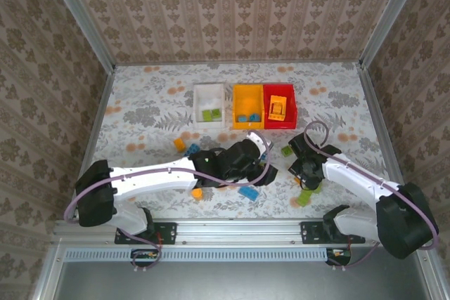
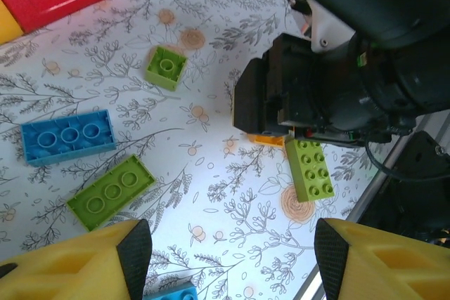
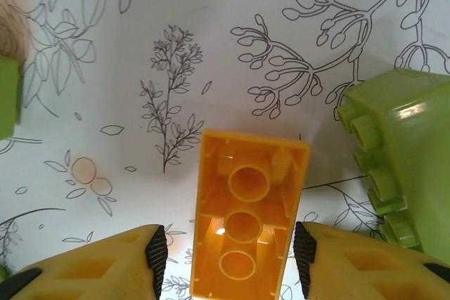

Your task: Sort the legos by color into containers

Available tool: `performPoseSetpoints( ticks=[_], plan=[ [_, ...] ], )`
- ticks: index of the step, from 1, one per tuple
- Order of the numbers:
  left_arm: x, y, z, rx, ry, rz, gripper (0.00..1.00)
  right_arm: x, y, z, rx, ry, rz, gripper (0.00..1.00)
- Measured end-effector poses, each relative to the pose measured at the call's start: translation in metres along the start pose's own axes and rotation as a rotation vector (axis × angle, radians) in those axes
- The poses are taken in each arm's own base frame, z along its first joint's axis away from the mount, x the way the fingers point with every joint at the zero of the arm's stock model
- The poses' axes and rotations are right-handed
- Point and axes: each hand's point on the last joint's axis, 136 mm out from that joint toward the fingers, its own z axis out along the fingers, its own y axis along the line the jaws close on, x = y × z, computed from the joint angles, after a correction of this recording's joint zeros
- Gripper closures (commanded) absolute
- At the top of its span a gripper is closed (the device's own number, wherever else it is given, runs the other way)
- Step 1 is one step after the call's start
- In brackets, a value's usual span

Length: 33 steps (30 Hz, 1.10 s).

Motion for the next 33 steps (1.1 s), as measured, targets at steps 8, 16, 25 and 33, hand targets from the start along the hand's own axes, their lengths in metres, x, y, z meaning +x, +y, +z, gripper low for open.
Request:
performPoseSetpoints(
  ticks=[8, 16, 25, 33],
  plan=[
    [-0.005, 0.002, -0.002, -0.017, -0.017, 0.0, 0.34, -0.003, 0.002, 0.009, -0.001, -0.004, 0.011, 0.66],
    [-0.014, 0.025, -0.011, -0.09, -0.037, -0.046, 0.34, -0.017, 0.025, -0.006, -0.059, -0.05, -0.067, 0.75],
    [-0.087, 0.072, -0.052, -0.164, -0.171, -0.227, 0.35, -0.08, 0.13, -0.098, -0.258, -0.243, -0.291, 0.75],
    [-0.1, 0.129, -0.089, -0.21, -0.174, -0.464, 0.34, -0.121, 0.202, -0.073, -0.188, -0.208, -0.45, 0.72]
  ],
)
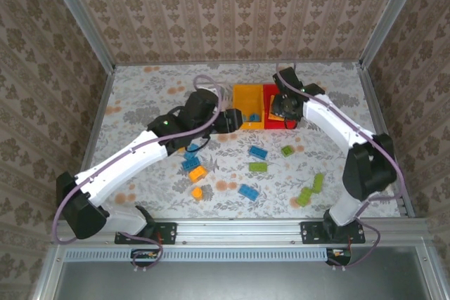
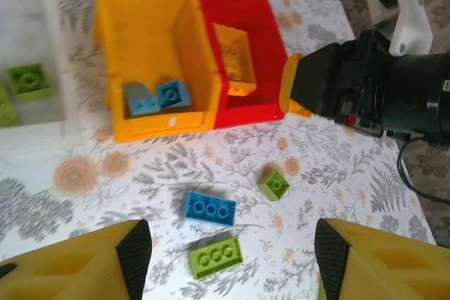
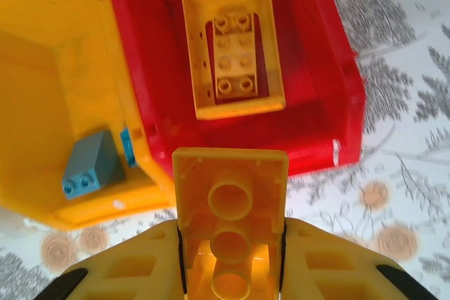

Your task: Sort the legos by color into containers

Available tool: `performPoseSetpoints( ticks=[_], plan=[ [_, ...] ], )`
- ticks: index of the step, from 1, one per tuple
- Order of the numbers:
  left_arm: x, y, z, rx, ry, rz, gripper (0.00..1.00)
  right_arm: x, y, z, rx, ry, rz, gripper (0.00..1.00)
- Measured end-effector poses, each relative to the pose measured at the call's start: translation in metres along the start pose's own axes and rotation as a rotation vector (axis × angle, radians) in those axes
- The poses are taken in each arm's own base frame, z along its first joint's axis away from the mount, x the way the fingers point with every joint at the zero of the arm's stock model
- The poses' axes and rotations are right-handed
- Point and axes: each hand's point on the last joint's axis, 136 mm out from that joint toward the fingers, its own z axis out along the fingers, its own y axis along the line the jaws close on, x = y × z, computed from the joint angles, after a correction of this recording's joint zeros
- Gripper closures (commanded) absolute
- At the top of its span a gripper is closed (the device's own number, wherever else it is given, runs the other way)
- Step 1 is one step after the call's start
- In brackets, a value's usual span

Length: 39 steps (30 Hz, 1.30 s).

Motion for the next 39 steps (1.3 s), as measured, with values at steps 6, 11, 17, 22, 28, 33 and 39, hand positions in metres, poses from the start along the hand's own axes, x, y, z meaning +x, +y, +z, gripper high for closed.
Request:
performPoseSetpoints(
  ticks=[6, 11, 17, 22, 28, 33, 39],
  plan=[
    [-0.007, 0.026, -0.01, -0.025, 0.048, -0.093, 0.34, -0.029, 0.01, 0.036, 0.013, 0.078, -0.033, 0.69],
    [-0.007, 0.046, -0.016, -0.029, 0.082, -0.152, 0.34, -0.029, 0.005, 0.069, 0.053, 0.161, -0.04, 0.64],
    [0.024, 0.081, -0.018, -0.059, 0.173, -0.226, 0.35, -0.017, -0.007, 0.095, 0.109, 0.246, -0.033, 0.54],
    [0.044, 0.091, -0.02, -0.076, 0.24, -0.221, 0.34, -0.021, -0.007, 0.092, 0.109, 0.26, -0.032, 0.39],
    [0.055, 0.116, -0.022, -0.16, 0.243, -0.22, 0.33, -0.022, 0.0, 0.072, 0.074, 0.267, -0.038, 0.38],
    [0.073, 0.14, -0.022, -0.253, 0.27, -0.227, 0.32, -0.018, 0.02, 0.005, -0.024, 0.209, -0.073, 0.39],
    [0.085, 0.156, -0.007, -0.329, 0.329, -0.196, 0.31, 0.034, 0.04, -0.086, -0.246, 0.162, -0.206, 0.39]
  ],
)
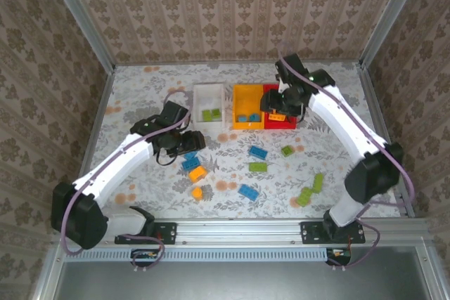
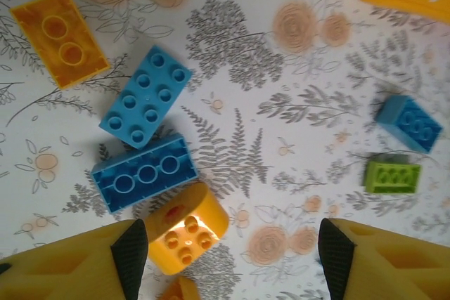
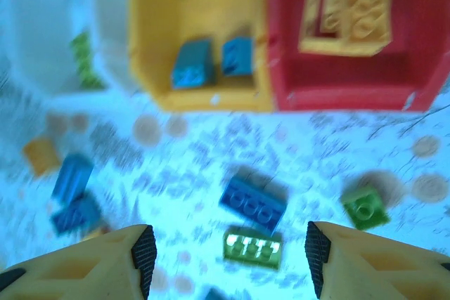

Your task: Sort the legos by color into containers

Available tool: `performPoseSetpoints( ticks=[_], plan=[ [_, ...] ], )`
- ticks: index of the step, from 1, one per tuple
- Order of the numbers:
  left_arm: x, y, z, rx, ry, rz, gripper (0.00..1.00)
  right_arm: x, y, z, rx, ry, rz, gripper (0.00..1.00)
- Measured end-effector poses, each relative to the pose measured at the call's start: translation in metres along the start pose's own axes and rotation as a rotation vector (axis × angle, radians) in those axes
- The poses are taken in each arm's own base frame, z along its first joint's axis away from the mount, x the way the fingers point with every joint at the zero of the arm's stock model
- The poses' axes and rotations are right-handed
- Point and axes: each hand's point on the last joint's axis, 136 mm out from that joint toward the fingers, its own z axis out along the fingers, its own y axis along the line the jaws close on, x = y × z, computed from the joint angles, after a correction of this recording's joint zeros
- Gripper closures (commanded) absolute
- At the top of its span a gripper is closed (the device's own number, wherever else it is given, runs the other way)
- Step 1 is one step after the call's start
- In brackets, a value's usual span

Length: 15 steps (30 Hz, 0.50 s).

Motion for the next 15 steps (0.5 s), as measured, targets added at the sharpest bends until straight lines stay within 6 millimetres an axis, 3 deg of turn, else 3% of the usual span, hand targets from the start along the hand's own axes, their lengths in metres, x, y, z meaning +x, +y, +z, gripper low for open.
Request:
performPoseSetpoints(
  ticks=[3, 10, 12, 15],
  plan=[
    [0.007, -0.001, 0.013, -0.04, 0.035, 0.057, 0.31, 0.04, 0.007, -0.004, -0.065, 0.042, -0.076, 0.39],
    [0.011, -0.003, 0.028, -0.087, 0.078, 0.136, 0.31, 0.109, 0.007, 0.027, -0.114, 0.172, -0.172, 0.39],
    [0.01, -0.02, 0.03, -0.069, 0.082, 0.22, 0.31, 0.123, 0.008, 0.033, -0.132, 0.183, -0.188, 0.39],
    [0.018, -0.064, 0.037, -0.01, 0.091, 0.423, 0.31, 0.132, 0.002, 0.036, -0.144, 0.164, -0.17, 0.37]
  ],
)
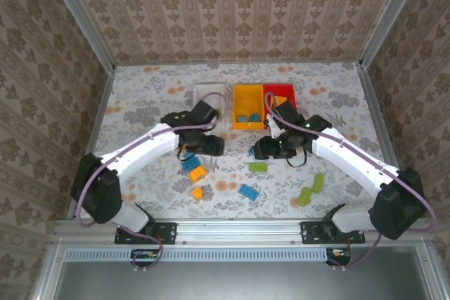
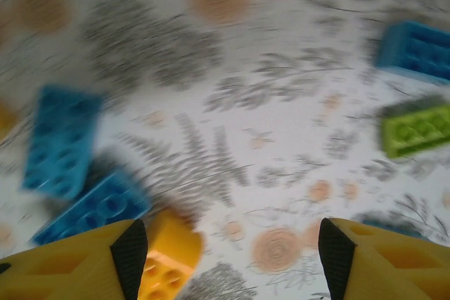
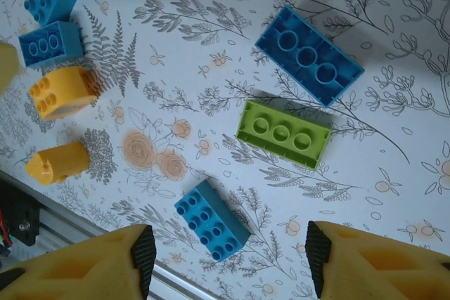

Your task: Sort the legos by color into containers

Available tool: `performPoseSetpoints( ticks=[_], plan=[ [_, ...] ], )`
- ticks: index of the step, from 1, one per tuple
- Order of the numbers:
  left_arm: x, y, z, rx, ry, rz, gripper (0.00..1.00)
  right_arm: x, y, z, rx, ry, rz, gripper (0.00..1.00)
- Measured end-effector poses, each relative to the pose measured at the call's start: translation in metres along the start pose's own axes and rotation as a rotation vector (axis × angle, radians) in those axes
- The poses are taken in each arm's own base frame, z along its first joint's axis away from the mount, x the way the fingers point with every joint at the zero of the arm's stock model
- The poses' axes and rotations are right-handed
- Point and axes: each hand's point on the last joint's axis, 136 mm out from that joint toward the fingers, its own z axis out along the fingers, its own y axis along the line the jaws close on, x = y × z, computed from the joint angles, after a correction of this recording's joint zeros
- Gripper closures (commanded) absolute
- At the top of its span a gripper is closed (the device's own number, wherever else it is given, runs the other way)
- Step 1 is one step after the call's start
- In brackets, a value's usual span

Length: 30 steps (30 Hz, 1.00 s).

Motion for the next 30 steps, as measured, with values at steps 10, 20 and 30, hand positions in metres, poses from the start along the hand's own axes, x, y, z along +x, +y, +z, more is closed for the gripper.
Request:
performPoseSetpoints(
  ticks=[10, 20, 30],
  plan=[
    [0.005, -0.094, 0.058, 0.086, 0.019, 0.572, 0.2, -0.024, -0.019, -0.077, 0.029, -0.348, 0.144, 0.3],
    [-0.011, -0.127, 0.102, 0.125, -0.007, 0.862, 0.2, -0.006, -0.059, -0.124, 0.1, -0.455, 0.305, 0.26],
    [-0.005, -0.132, 0.119, 0.129, 0.026, 0.916, 0.25, 0.005, -0.068, -0.123, 0.127, -0.422, 0.348, 0.26]
  ],
)
